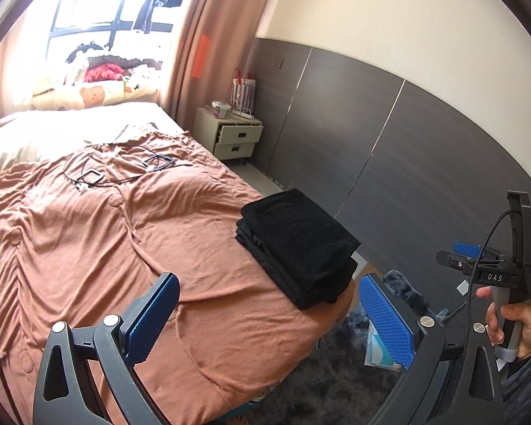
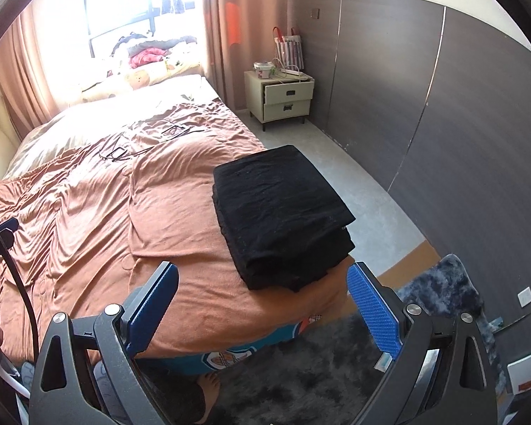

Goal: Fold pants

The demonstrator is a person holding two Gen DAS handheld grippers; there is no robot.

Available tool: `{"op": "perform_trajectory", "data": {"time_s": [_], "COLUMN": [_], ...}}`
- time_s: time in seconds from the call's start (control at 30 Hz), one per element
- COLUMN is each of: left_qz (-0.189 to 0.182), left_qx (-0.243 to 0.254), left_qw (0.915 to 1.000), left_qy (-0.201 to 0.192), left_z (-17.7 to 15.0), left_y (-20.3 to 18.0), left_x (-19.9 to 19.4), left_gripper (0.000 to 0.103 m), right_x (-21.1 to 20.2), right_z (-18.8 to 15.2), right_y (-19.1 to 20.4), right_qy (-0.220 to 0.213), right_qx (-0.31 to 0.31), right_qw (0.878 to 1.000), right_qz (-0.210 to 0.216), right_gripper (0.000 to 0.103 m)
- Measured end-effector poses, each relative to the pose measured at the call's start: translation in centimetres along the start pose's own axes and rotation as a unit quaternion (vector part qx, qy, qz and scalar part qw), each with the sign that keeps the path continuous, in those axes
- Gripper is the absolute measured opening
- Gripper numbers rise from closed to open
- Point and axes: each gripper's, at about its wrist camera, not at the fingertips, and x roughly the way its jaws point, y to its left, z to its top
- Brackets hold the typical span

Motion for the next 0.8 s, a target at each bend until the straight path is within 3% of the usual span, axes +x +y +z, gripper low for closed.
{"op": "perform_trajectory", "data": {"time_s": [0.4, 0.8], "left_qz": [0.041, 0.097], "left_qx": [0.016, 0.041], "left_qw": [0.9974, 0.9883], "left_qy": [-0.057, -0.110], "left_z": [-3.3, -7.7], "left_y": [1.8, 2.8], "left_x": [-10.3, -18.9], "left_gripper": [0.102, 0.102], "right_x": [-4.8, -9.5], "right_z": [-4.6, -9.8], "right_y": [3.6, 7.4], "right_qy": [-0.040, -0.129], "right_qx": [-0.025, -0.037], "right_qw": [0.999, 0.991], "right_qz": [0.007, 0.012], "right_gripper": [0.096, 0.096]}}
